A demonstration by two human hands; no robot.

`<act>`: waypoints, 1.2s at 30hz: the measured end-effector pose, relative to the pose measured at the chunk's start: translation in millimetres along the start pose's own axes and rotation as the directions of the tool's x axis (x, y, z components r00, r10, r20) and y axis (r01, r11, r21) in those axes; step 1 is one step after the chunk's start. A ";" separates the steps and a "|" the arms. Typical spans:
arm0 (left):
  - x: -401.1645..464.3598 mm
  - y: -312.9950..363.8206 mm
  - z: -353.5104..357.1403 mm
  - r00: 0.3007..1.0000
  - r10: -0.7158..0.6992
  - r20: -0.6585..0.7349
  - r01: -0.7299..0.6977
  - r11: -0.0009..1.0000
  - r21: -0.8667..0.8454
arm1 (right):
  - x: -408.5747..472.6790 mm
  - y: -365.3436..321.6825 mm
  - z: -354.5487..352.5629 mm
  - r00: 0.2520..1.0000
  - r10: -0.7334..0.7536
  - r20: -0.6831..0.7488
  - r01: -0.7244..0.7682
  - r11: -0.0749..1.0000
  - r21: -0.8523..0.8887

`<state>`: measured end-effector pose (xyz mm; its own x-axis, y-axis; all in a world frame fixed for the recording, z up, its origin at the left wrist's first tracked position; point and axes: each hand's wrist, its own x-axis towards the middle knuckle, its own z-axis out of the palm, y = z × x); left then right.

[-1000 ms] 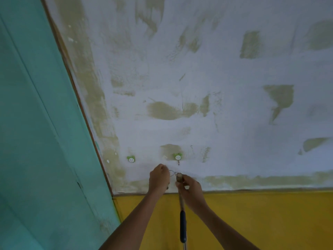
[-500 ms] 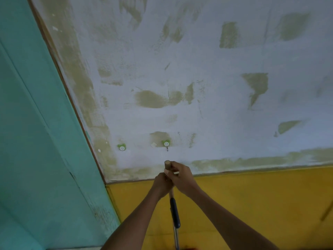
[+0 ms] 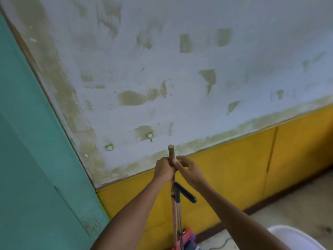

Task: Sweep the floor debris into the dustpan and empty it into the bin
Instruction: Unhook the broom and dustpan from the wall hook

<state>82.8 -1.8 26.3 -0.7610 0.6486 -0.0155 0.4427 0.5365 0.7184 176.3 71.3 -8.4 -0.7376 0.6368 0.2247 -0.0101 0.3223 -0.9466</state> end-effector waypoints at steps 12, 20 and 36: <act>-106.1 68.5 55.3 0.954 0.275 0.122 -0.287 0.953 0.094 | -171.7 39.7 -47.9 0.661 0.650 -0.374 -0.328 0.699 0.636; -207.1 136.8 109.1 0.797 0.514 0.318 -0.574 0.808 0.132 | -247.0 23.8 -94.5 0.268 0.834 -0.482 0.211 0.437 0.874; -466.9 229.6 203.7 -0.333 -0.073 0.940 -0.566 0.813 -0.137 | -537.3 -5.5 -221.3 -0.518 0.690 -0.505 0.325 0.705 0.630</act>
<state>636.3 -71.6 56.8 0.6670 0.2525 -0.7010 0.7254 -0.0050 0.6884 722.0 -117.6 -72.7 0.7165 0.2463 -0.6526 -0.6720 -0.0073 -0.7405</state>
